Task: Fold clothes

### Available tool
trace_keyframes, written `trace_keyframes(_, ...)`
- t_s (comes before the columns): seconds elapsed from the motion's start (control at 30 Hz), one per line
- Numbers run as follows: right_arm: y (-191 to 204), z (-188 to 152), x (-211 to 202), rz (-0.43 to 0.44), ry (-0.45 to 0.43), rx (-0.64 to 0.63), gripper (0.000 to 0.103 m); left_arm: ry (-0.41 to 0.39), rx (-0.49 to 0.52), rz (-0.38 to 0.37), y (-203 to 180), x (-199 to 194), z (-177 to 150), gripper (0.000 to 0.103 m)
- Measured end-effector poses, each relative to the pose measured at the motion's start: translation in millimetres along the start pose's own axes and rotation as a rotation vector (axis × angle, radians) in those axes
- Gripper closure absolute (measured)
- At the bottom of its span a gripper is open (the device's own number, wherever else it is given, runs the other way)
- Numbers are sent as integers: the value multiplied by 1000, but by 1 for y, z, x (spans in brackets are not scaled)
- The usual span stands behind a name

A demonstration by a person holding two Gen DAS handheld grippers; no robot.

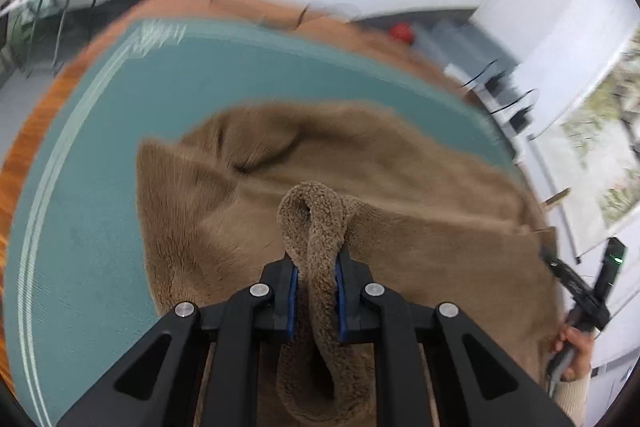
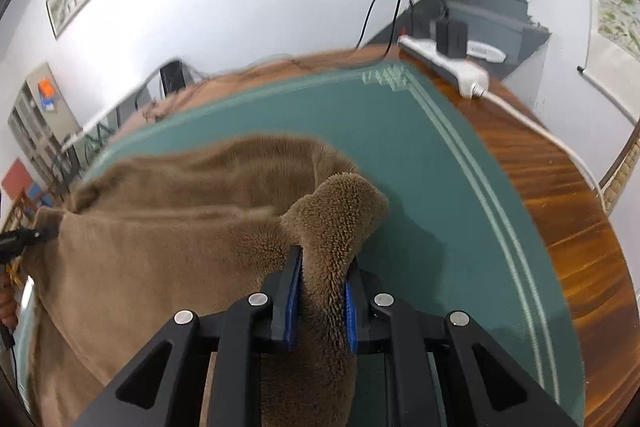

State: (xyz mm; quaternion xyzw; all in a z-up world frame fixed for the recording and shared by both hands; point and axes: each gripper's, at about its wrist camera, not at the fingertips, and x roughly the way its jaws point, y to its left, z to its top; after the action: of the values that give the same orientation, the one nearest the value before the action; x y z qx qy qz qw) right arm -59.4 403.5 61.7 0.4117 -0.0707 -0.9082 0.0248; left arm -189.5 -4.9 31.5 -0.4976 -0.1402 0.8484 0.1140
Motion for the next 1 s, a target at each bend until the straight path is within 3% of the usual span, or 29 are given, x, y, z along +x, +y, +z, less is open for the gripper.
trace_keyframes(0.07,4,-2,2,-24,15,-26,70,0,2,18,3,-1,0,81)
trace_keyframes(0.1,4,-3,-3,-56,-1,-42,54,-11,5,25,4,-6,0,78)
trace_keyframes(0.17,7,-3,-18,-95,-48,-61,29,-34,13,38,5,-15,0,68)
trace_keyframes(0.2,9,-3,-28,-105,-78,-66,26,-45,16,44,6,-19,0,57)
trace_keyframes(0.3,17,-3,-56,-127,-161,-86,26,-120,58,120,1,-42,-3,41)
trace_keyframes(0.33,26,-6,-60,-93,-158,-112,26,-153,83,148,-3,-51,-7,36)
trace_keyframes(0.47,62,-21,-61,32,-104,-210,26,-184,176,147,-23,-62,-21,33)
trace_keyframes(0.6,86,-42,-43,66,-13,-262,26,-134,257,155,-36,-44,-39,33)
trace_keyframes(0.67,85,-46,-33,17,12,-282,26,-92,265,201,-34,-25,-44,33)
trace_keyframes(0.73,83,-51,-25,-19,32,-301,26,-65,240,192,-25,-12,-47,32)
trace_keyframes(0.8,79,-57,-19,-41,47,-316,20,-72,237,184,-23,-12,-47,31)
trace_keyframes(1.0,71,-61,-24,-21,38,-302,18,-53,209,180,-23,-25,-48,31)
